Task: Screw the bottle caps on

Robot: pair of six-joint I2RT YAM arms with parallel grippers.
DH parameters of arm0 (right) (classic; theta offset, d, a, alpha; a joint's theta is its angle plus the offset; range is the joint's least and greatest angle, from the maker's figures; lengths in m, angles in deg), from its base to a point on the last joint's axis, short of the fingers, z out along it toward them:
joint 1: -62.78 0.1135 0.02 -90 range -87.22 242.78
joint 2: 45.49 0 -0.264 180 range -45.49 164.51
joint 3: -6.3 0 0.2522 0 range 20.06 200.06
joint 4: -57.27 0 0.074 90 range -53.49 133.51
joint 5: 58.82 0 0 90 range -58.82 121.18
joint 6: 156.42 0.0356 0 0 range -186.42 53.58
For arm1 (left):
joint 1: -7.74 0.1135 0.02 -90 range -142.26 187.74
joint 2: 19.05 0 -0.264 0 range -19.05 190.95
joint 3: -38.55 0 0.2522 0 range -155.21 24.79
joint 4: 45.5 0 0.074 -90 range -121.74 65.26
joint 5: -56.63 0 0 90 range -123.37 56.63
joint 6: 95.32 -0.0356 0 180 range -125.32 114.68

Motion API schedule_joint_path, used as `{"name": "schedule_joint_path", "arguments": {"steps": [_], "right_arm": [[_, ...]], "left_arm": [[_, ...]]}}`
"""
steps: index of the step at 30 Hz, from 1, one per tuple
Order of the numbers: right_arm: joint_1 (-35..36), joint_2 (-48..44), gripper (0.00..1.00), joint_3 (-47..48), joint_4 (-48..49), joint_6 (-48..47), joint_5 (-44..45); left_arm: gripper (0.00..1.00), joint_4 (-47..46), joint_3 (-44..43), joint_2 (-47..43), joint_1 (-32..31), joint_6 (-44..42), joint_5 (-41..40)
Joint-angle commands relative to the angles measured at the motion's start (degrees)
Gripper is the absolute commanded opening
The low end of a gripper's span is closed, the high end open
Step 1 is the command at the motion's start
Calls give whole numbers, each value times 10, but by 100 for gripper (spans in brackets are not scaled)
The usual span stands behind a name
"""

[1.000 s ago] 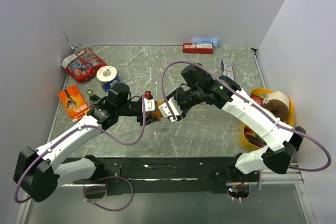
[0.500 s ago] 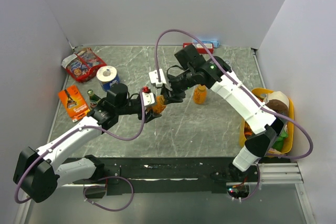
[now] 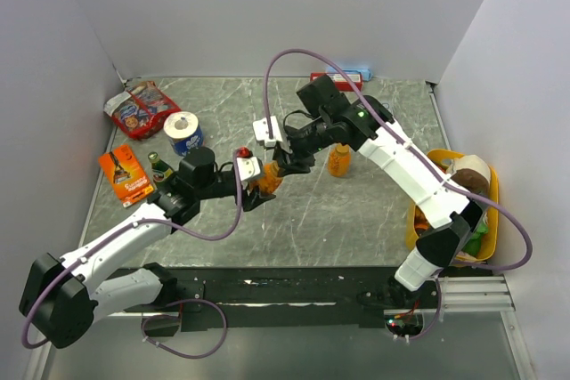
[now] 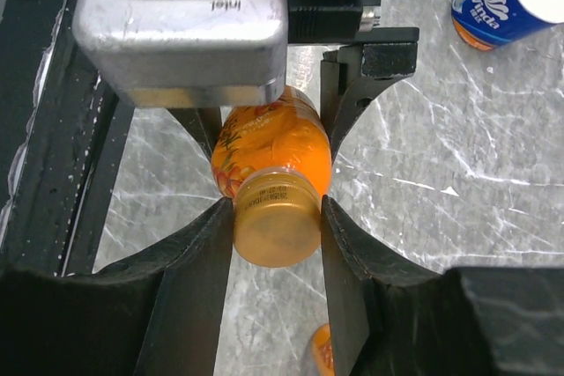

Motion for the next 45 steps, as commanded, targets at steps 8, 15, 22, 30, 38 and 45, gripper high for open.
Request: {"name": "schedule_joint_path", "arguments": {"steps": [8, 15, 22, 30, 38, 45], "right_arm": [[-22, -36, 75, -19, 44, 120, 5], [-52, 7, 76, 19, 30, 192, -60], [-63, 21, 84, 30, 51, 242, -130], [-63, 29, 69, 18, 77, 263, -127], [-42, 31, 30, 22, 101, 250, -22], [-70, 52, 26, 53, 61, 163, 80]], "left_arm": [[1, -82, 22, -44, 5, 49, -8], [1, -81, 21, -46, 4, 44, -8], [1, -78, 16, -41, 4, 42, -6], [1, -94, 12, -35, 5, 50, -13], [74, -106, 6, -29, 9, 102, -46], [96, 85, -24, -14, 32, 99, -123]]}}
